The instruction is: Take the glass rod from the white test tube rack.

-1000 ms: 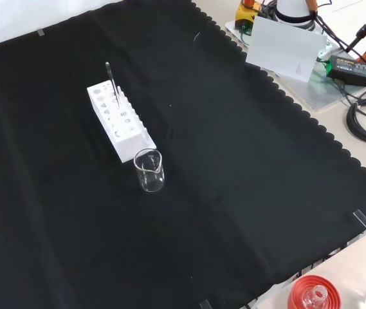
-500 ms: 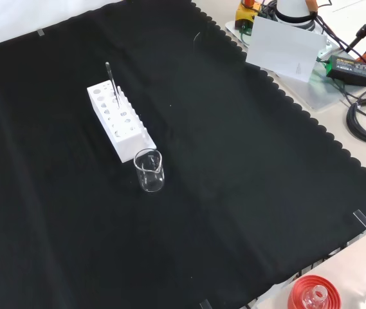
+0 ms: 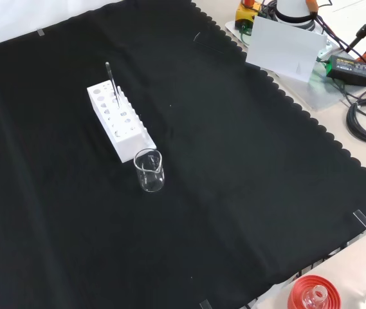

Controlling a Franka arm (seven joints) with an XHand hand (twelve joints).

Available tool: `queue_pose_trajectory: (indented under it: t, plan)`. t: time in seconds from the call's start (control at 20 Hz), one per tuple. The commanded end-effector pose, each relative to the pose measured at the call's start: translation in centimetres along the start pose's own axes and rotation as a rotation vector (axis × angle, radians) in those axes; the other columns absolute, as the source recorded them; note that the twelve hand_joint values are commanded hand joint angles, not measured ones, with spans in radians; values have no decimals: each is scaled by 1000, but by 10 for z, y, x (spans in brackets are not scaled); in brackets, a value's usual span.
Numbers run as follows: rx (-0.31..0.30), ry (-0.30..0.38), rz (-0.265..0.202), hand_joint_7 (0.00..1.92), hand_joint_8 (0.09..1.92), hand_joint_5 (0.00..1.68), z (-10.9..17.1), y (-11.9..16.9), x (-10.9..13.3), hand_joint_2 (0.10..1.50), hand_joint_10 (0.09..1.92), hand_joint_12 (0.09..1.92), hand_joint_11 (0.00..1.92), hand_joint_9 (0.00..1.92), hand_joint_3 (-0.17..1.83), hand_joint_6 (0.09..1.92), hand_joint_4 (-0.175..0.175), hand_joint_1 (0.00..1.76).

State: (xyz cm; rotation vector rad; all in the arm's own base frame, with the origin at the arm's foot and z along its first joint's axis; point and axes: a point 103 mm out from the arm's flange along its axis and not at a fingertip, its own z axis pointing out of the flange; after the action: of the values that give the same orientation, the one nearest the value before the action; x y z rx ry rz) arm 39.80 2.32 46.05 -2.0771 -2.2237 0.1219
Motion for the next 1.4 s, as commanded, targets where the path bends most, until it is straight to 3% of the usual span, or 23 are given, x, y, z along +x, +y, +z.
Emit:
queue_pose_trajectory:
  t: [0.05,0.5,0.85,1.4]
  plan:
    - [20,-7,-58,406,808,553,9,28,7,665,858,1337,541,576,651,105,-75,904]
    - [77,26,-83,461,802,588,31,55,-2,686,835,1314,595,636,656,169,-74,884]
    - [109,41,-99,469,799,460,49,72,-15,716,830,1314,603,640,651,507,-72,833]
    - [160,81,-110,470,805,449,77,95,-37,748,846,1332,597,628,636,574,-65,776]
